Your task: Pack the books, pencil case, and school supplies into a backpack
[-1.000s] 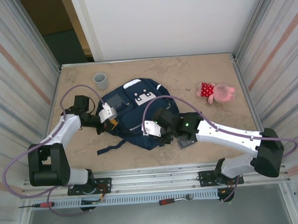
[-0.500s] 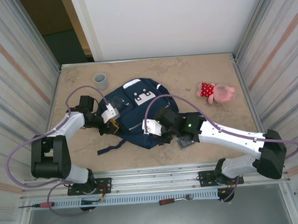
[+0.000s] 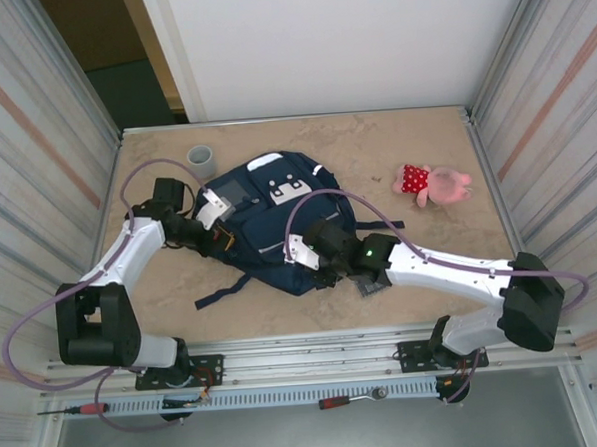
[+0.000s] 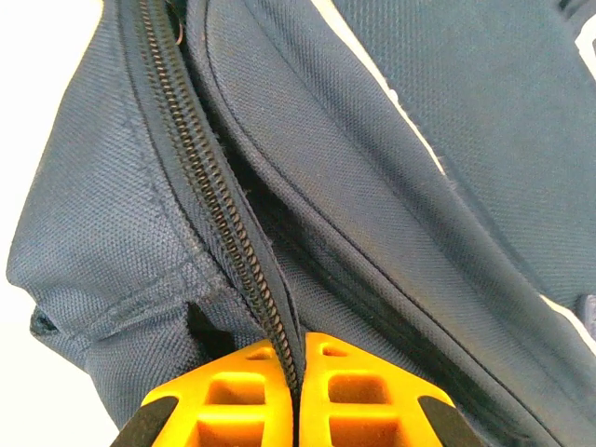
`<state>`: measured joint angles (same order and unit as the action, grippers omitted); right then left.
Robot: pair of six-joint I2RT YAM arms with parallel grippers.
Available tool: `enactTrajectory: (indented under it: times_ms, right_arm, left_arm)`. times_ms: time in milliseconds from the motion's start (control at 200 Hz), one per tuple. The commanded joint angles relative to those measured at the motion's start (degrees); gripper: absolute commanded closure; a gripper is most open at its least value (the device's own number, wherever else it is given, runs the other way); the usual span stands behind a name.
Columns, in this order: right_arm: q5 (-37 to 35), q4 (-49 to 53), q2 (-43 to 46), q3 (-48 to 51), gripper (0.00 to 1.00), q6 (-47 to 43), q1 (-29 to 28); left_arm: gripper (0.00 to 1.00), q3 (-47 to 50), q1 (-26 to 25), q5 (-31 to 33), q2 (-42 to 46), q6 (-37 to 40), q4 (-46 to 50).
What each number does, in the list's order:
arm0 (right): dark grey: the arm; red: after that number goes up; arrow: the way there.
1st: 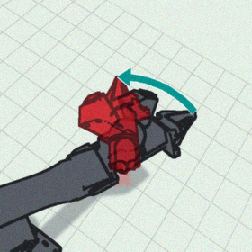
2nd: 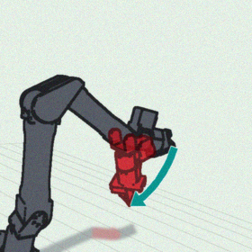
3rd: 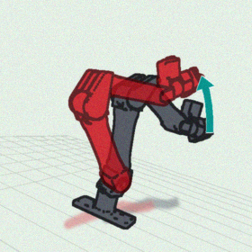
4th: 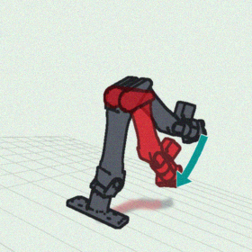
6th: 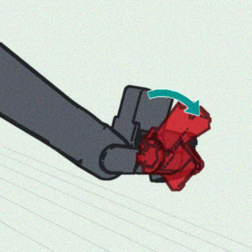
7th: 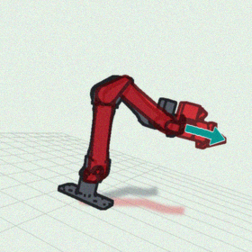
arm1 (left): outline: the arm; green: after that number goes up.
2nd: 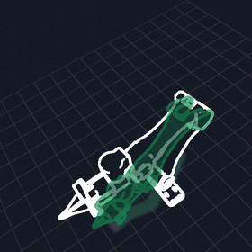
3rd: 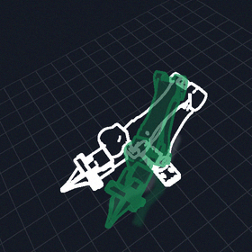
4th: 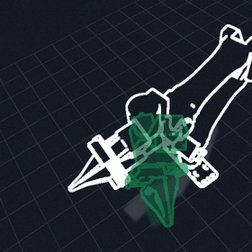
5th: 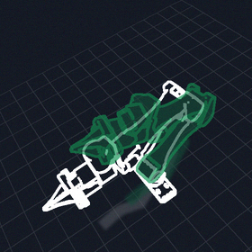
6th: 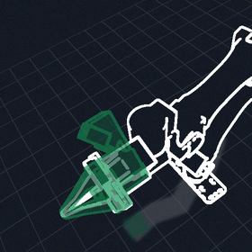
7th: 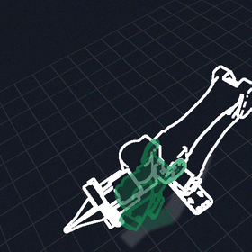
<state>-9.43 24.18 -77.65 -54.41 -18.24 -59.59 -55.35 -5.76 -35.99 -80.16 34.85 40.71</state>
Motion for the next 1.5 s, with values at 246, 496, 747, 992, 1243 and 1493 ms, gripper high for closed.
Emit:
enactTrajectory:
  times_ms: [246, 496, 747, 992, 1243, 1493]
  right_arm:
    - [4.4, -1.9, 1.8, -2.4, 0.52, 18.6, 1.8]
    - [20.0, -2.5, 11.3, 2.7, 0.46, 63.1, 10.5]
    - [24.1, -6.9, 11.7, 8.6, 0.39, 89.3, 12.2]
    - [24.4, -19.2, 7.2, 14.5, 0.40, 98.5, 13.3]
    - [23.2, -25.8, 0.9, 13.3, 0.46, 100.4, 12.6]
    - [22.4, -33.8, -4.1, 14.7, 0.59, 101.7, 13.3]
  left_arm:
    - [1.00, -2.8, -0.8, -3.1, -0.4, -16.8, 8.8]
    - [1.00, -1.2, -1.9, 2.2, -1.0, -17.2, 7.5]
    - [1.00, -2.0, -3.4, 3.9, -0.8, -17.1, 7.1]
    - [1.00, -1.4, -3.8, 3.5, 0.8, -17.9, 5.8]
    - [1.00, -0.8, -5.5, 2.8, 1.9, -18.7, 5.2]
    - [1.00, -0.7, -6.0, 2.4, 2.5, -19.1, 4.9]
